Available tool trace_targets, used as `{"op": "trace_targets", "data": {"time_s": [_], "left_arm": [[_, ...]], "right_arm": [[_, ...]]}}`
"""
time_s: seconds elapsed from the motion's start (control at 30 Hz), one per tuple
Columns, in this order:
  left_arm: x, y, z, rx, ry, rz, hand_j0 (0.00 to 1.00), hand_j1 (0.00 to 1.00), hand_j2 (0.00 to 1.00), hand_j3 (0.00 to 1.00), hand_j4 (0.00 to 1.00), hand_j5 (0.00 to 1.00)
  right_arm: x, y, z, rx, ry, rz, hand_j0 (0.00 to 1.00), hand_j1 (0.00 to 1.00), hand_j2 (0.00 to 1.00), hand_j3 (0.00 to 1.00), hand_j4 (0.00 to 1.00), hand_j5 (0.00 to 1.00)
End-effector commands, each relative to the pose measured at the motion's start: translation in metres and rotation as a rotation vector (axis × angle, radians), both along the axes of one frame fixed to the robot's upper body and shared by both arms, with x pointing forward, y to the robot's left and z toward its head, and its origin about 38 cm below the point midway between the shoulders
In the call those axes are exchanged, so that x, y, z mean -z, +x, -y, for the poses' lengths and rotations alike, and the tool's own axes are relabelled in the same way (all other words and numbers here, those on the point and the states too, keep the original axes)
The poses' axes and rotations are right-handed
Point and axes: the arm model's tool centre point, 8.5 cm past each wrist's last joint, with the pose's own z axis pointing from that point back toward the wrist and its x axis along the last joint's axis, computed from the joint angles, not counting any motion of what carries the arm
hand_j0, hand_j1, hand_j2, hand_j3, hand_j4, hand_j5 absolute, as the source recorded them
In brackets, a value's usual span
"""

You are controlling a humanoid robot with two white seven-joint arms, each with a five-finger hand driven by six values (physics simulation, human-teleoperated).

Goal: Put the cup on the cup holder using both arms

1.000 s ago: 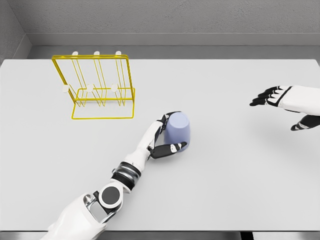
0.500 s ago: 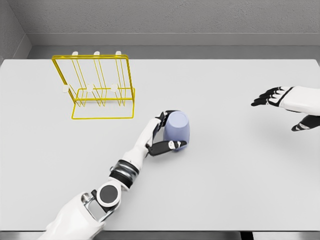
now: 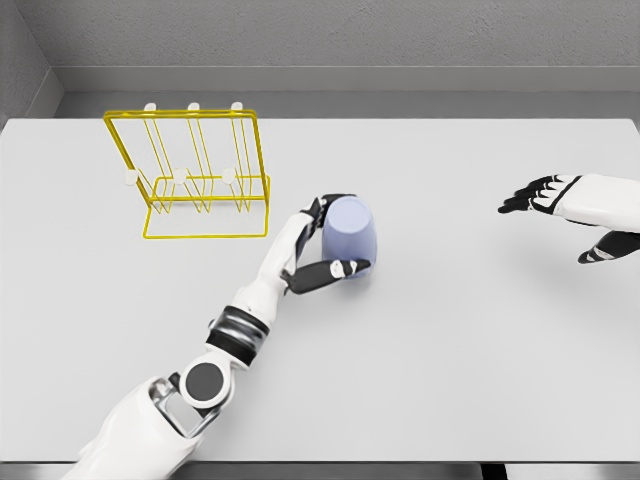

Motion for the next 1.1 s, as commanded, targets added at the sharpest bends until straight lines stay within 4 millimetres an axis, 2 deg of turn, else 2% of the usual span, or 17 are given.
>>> {"op": "trace_targets", "data": {"time_s": [0.0,0.1,0.4,0.57,0.73,1.07], "left_arm": [[-0.008,0.002,-0.006,-0.004,-0.025,0.043,0.70,0.70,0.70,0.70,0.70,0.70],[-0.013,0.003,-0.009,-0.001,-0.041,0.072,0.70,0.70,0.70,0.70,0.70,0.70],[-0.038,0.014,-0.034,-0.031,-0.111,0.207,0.70,0.70,0.70,0.70,0.70,0.70],[-0.047,0.014,-0.035,-0.022,-0.149,0.262,0.70,0.70,0.70,0.70,0.70,0.70],[-0.056,0.018,-0.045,-0.042,-0.175,0.304,0.70,0.70,0.70,0.70,0.70,0.70],[-0.063,0.026,-0.081,-0.105,-0.139,0.344,0.70,0.70,0.70,0.70,0.70,0.70]], "right_arm": [[-0.001,0.000,0.000,0.003,0.004,-0.001,1.00,1.00,1.00,1.00,1.00,1.00],[0.000,0.000,0.000,0.003,0.006,-0.001,1.00,1.00,1.00,1.00,1.00,1.00],[0.002,0.001,-0.003,-0.003,0.011,-0.001,1.00,1.00,1.00,1.00,1.00,1.00],[0.003,0.001,-0.005,-0.006,0.013,-0.002,1.00,1.00,1.00,1.00,1.00,1.00],[0.003,0.002,-0.006,-0.008,0.017,-0.001,1.00,1.00,1.00,1.00,1.00,1.00],[0.004,0.001,-0.007,-0.009,0.019,-0.002,1.00,1.00,1.00,1.00,1.00,1.00]]}}
